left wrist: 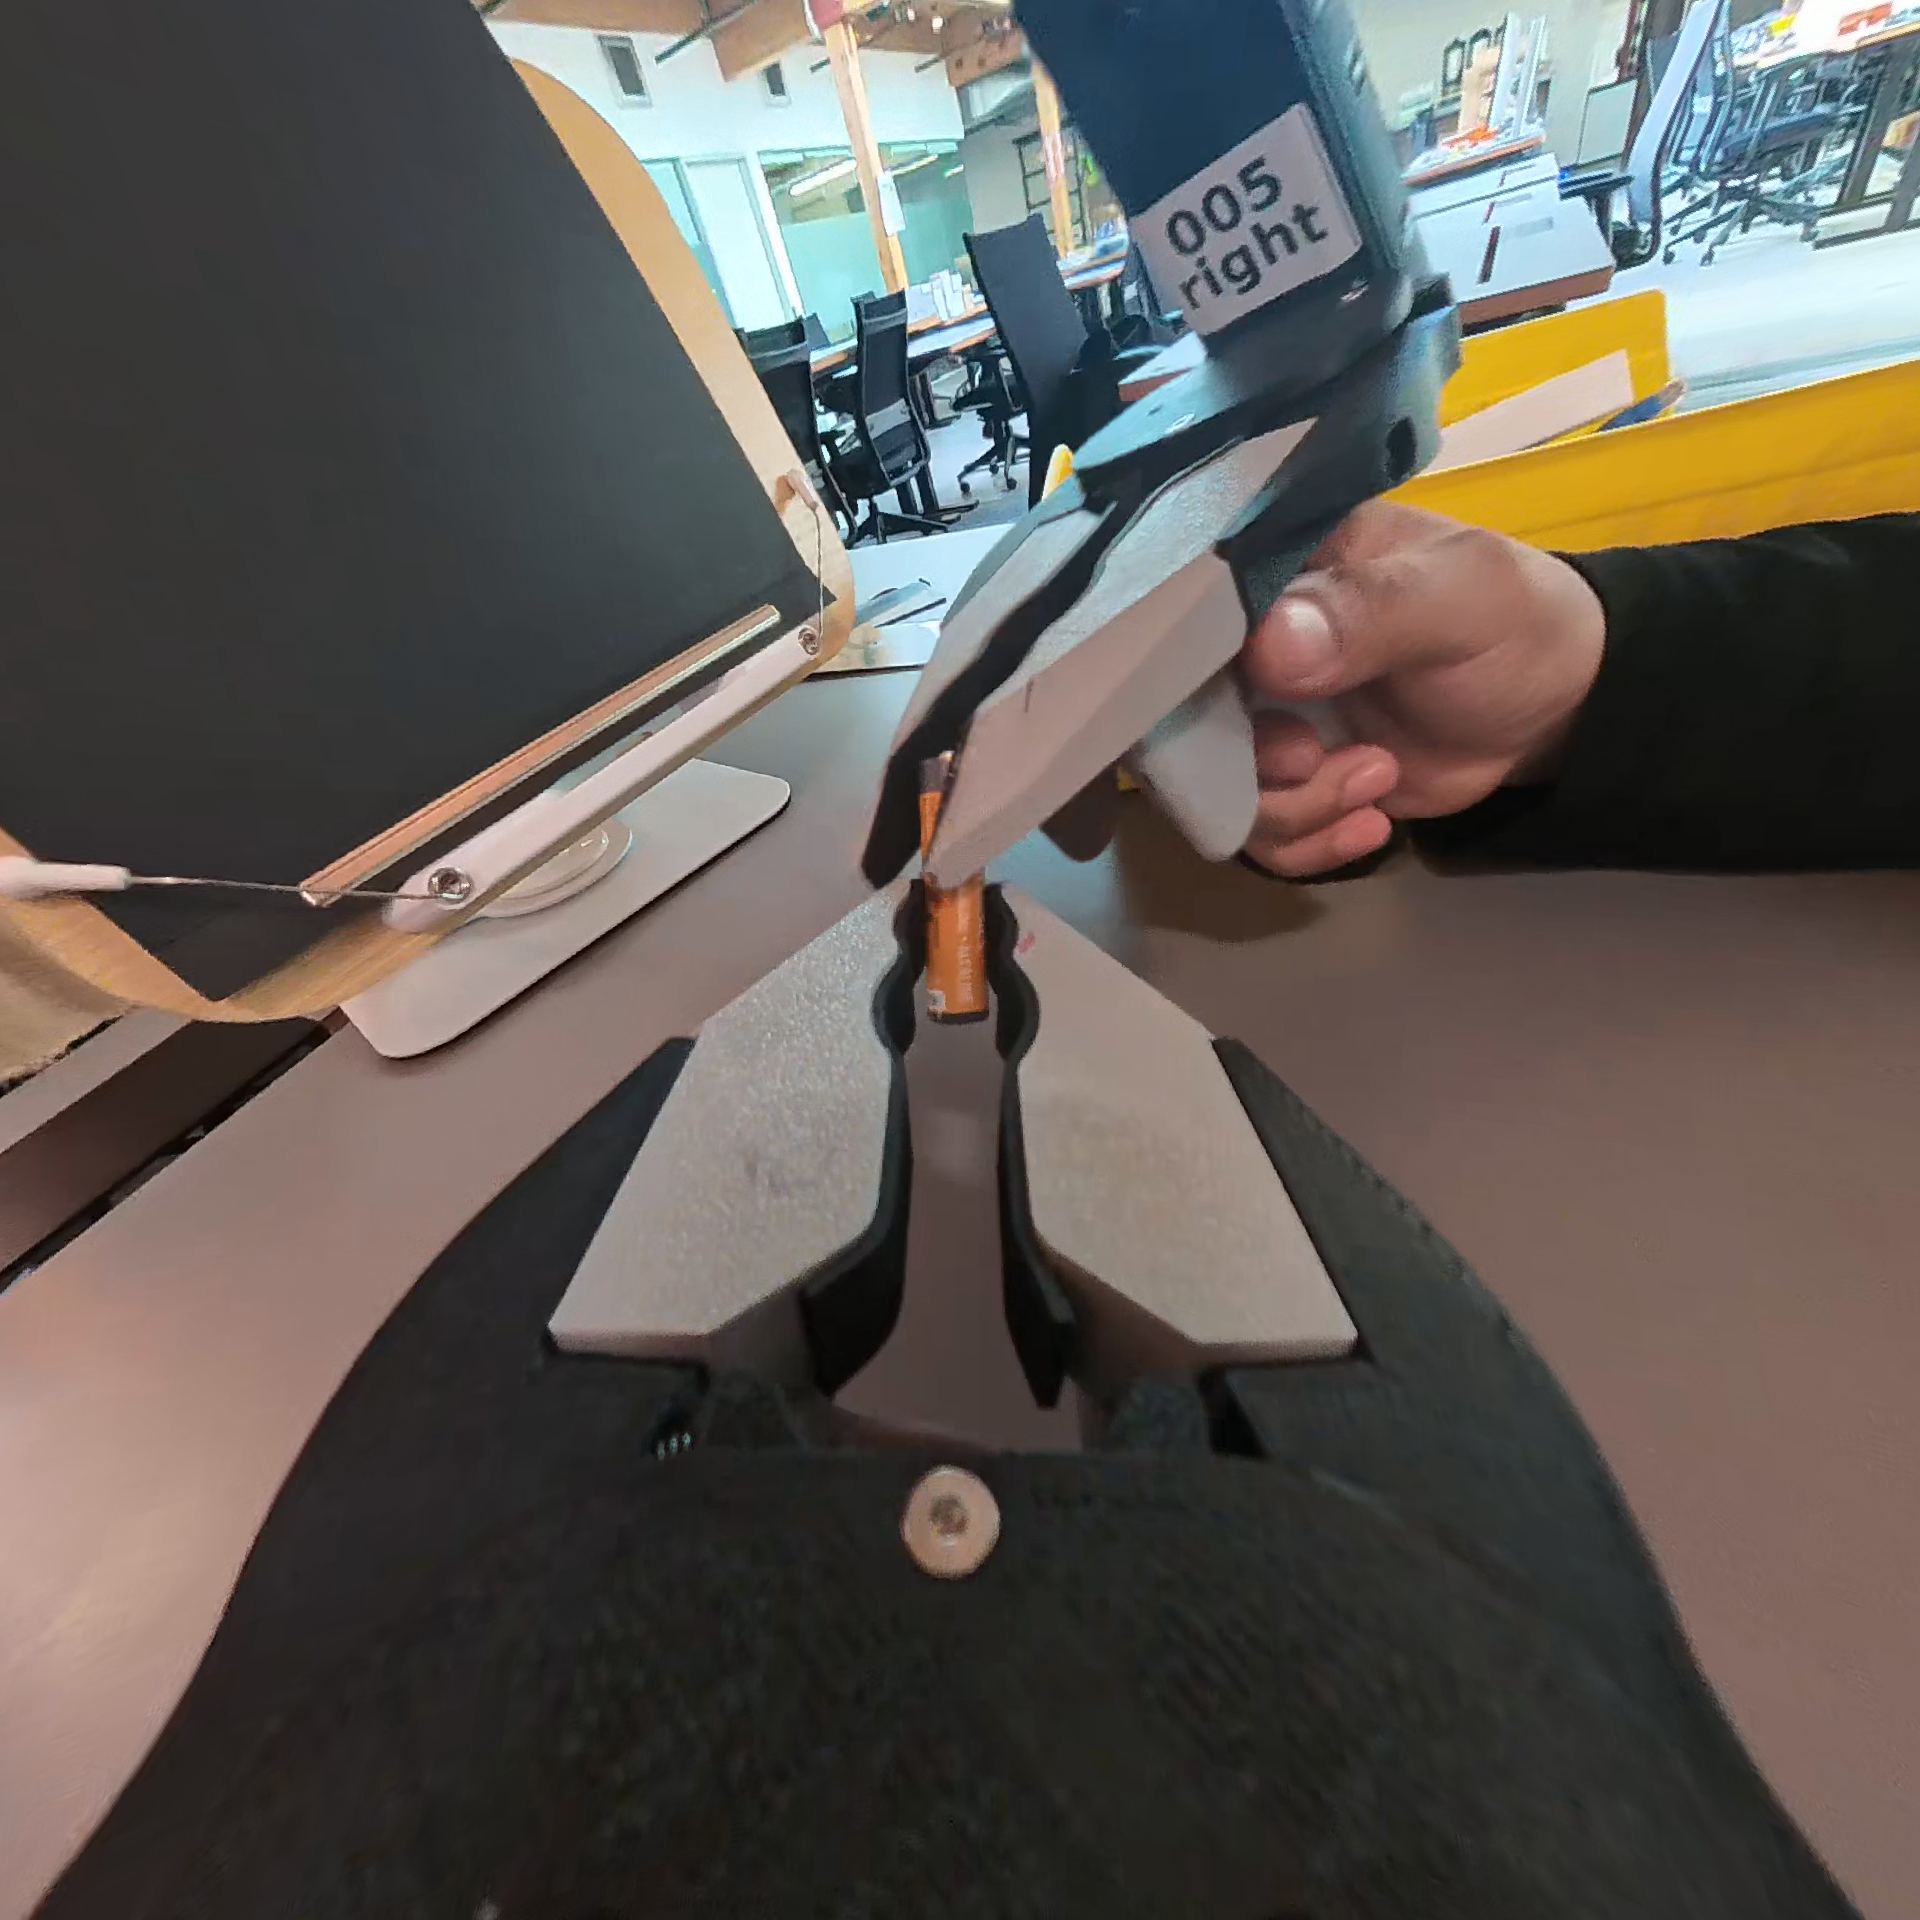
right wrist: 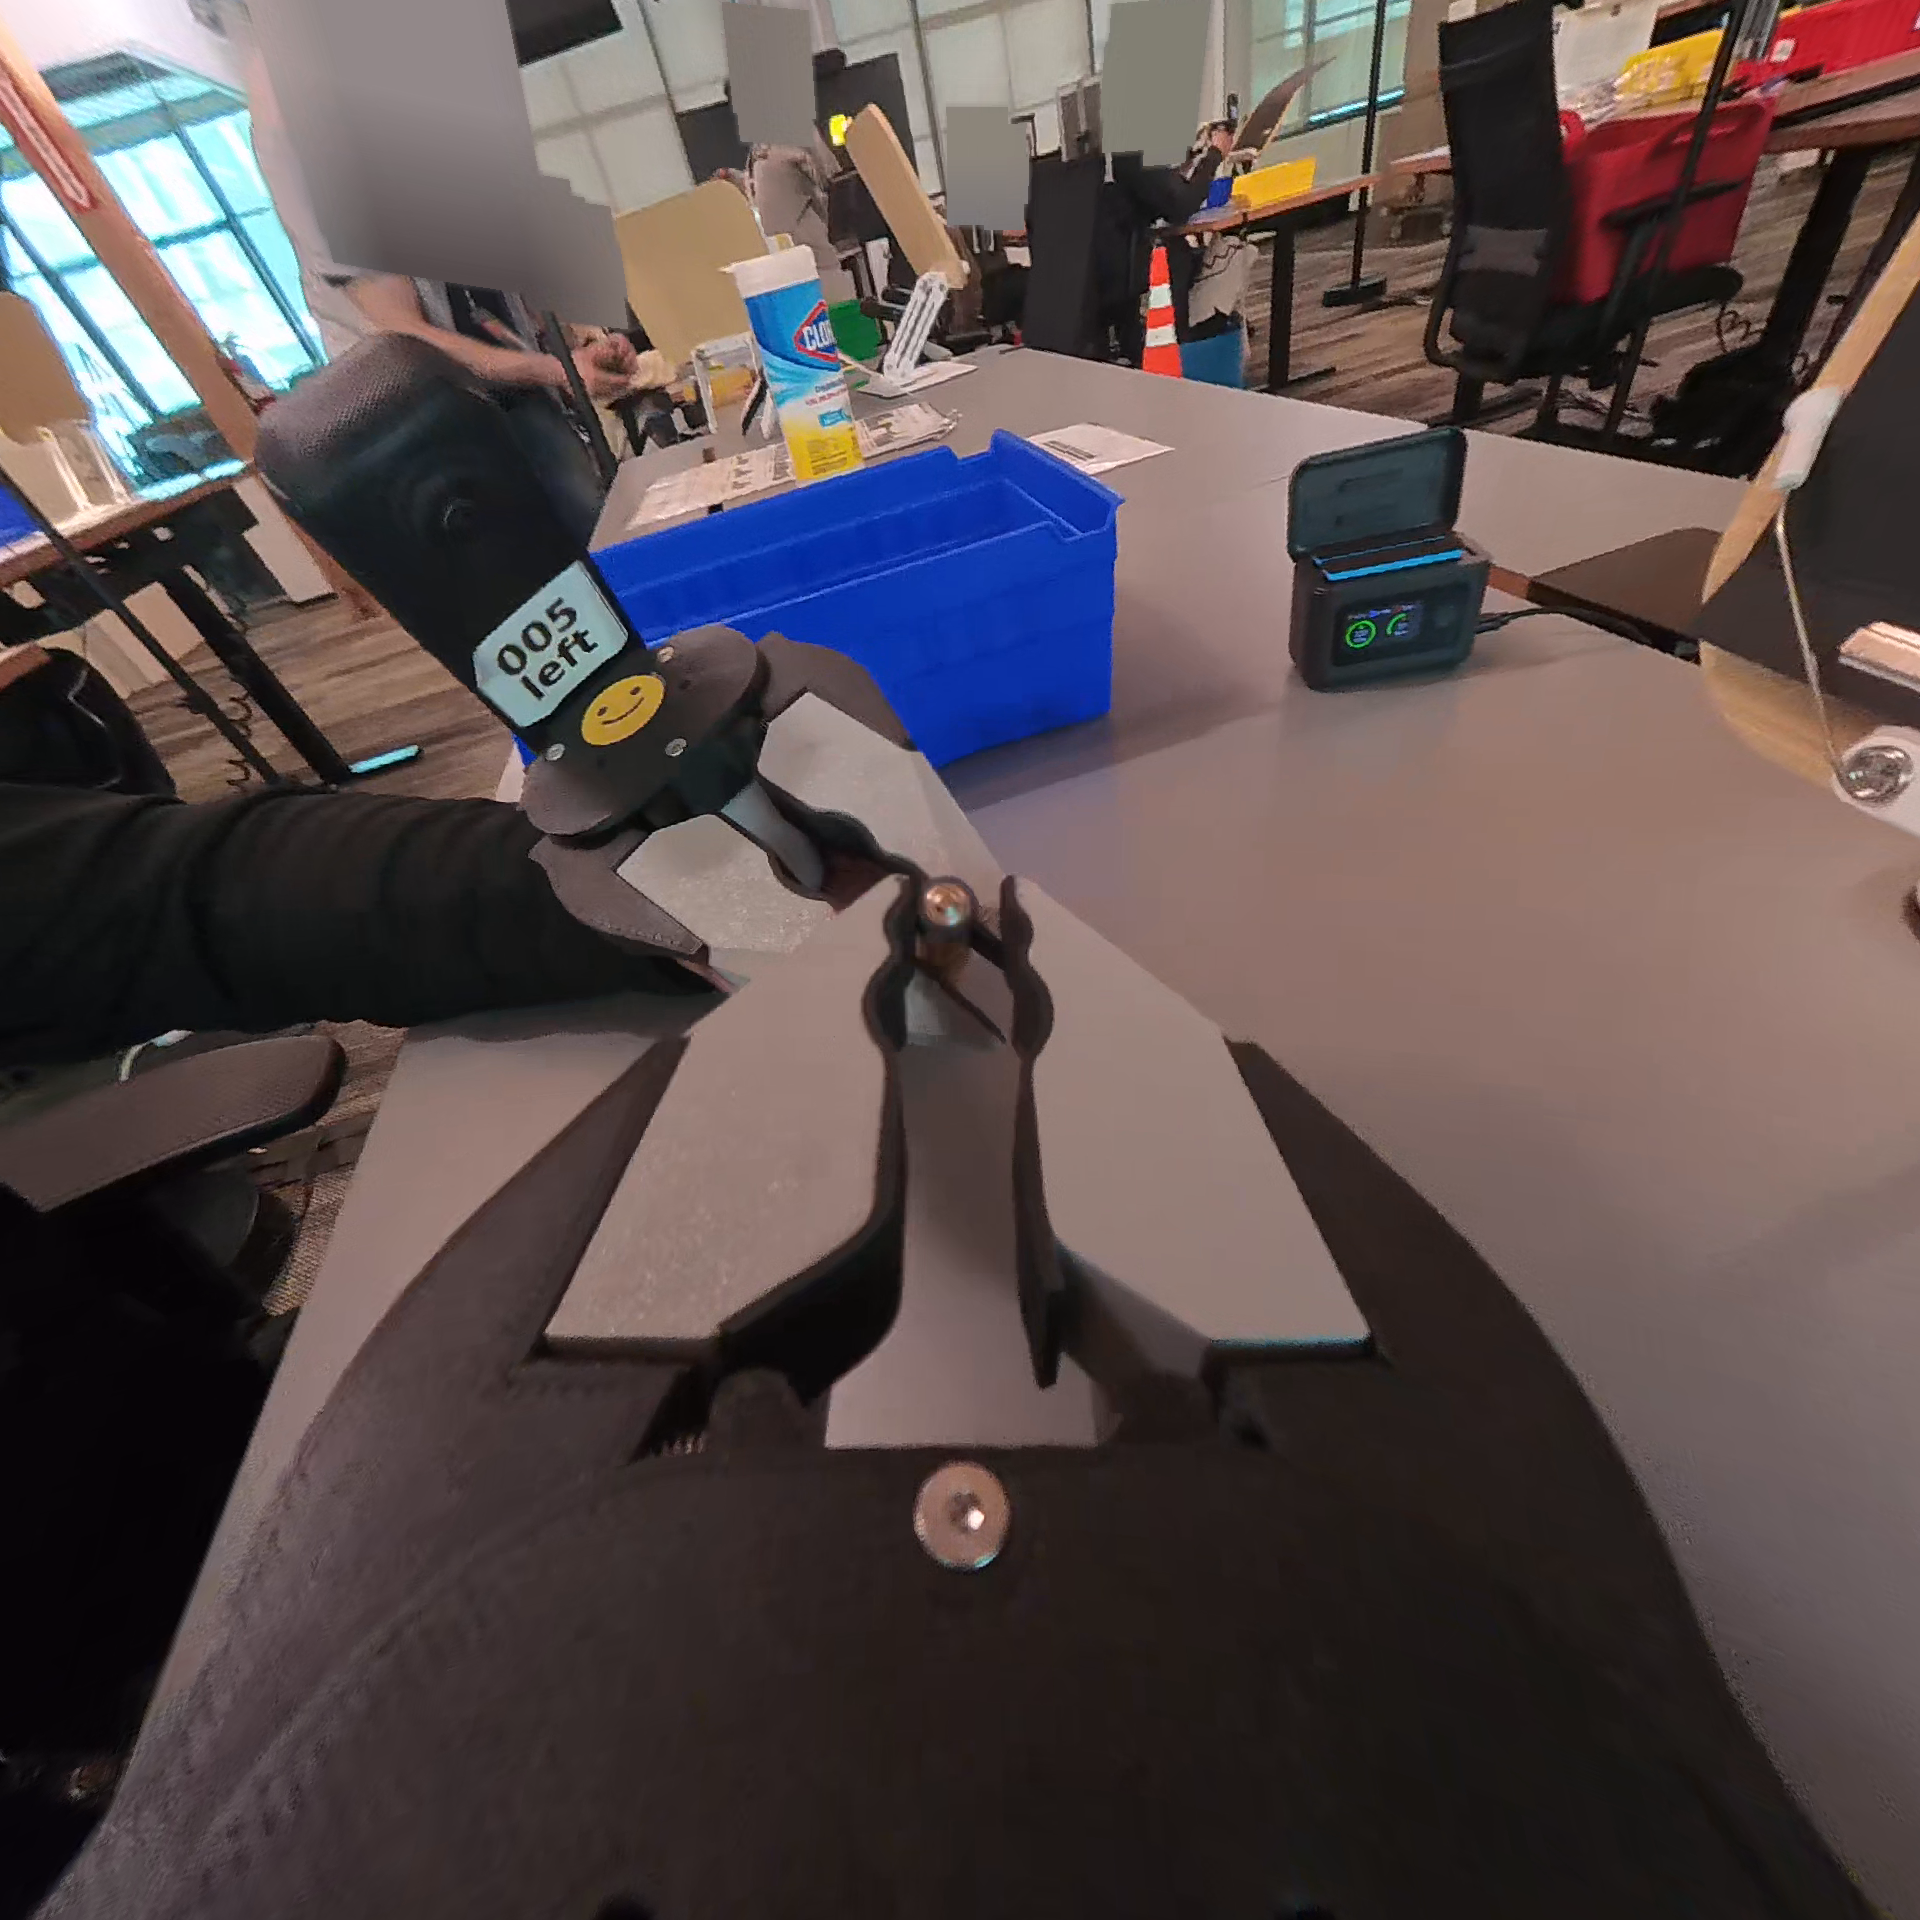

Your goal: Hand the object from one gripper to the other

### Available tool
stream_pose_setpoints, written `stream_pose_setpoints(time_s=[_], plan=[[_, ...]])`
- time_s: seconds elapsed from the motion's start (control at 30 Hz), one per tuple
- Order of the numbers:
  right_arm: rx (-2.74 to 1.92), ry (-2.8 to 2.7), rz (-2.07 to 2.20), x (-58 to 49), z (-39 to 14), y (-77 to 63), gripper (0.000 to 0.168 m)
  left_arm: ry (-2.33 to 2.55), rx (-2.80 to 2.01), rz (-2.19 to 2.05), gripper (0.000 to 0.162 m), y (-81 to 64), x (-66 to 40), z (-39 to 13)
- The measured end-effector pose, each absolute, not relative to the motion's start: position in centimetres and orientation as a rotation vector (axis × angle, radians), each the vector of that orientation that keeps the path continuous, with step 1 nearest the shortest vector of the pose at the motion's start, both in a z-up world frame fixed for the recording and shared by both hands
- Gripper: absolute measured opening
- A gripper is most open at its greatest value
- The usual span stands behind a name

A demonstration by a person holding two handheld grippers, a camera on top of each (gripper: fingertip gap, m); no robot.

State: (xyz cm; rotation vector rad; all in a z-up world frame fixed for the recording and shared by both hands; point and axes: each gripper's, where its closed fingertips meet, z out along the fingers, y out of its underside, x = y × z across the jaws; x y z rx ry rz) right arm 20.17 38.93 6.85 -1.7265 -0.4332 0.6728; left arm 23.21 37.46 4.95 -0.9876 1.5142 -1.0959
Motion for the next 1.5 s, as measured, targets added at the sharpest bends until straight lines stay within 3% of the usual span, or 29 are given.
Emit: stream_pose_setpoints(time_s=[0.1,0.2,0.33,0.6,0.93,1.1,1.17,1.3,1.43,1.5], plan=[[-1.743,-0.448,0.589,20.8,6.5,39.1,0.008,1.496,-1.054,-1.113,0.008,37.8,23.6,4.3],[-1.763,-0.431,0.338,22.8,6.2,39.9,0.007,1.446,-1.156,-1.144,0.026,39.1,23.8,4.2],[-1.719,-0.483,0.069,23.6,6.6,40.0,0.007,1.393,-1.354,-1.257,0.030,40.6,23.8,3.6],[-1.567,-0.707,-0.382,22.5,7.4,39.4,0.007,1.216,-1.699,-1.811,0.022,40.4,23.2,3.8],[-1.108,-1.112,-1.041,17.4,7.1,37.4,0.008,1.089,-1.732,-2.453,0.029,37.7,21.8,6.8],[-1.093,-1.130,-1.085,17.4,6.8,37.6,0.008,1.208,-1.716,-2.413,0.029,36.5,21.4,6.6],[-1.087,-1.134,-1.092,17.5,6.9,37.6,0.007,1.206,-1.687,-2.429,0.016,36.2,21.4,6.9],[-1.123,-1.121,-1.059,17.7,6.3,37.9,0.011,1.222,-1.616,-2.287,0.011,37.3,21.6,7.0],[-1.309,-0.963,-0.678,18.3,6.7,37.7,0.000,1.294,-1.471,-1.801,0.008,40.6,21.8,6.6],[-1.431,-0.832,-0.354,18.9,7.5,37.5,0.003,1.344,-1.303,-1.559,0.008,41.4,21.8,7.0]])
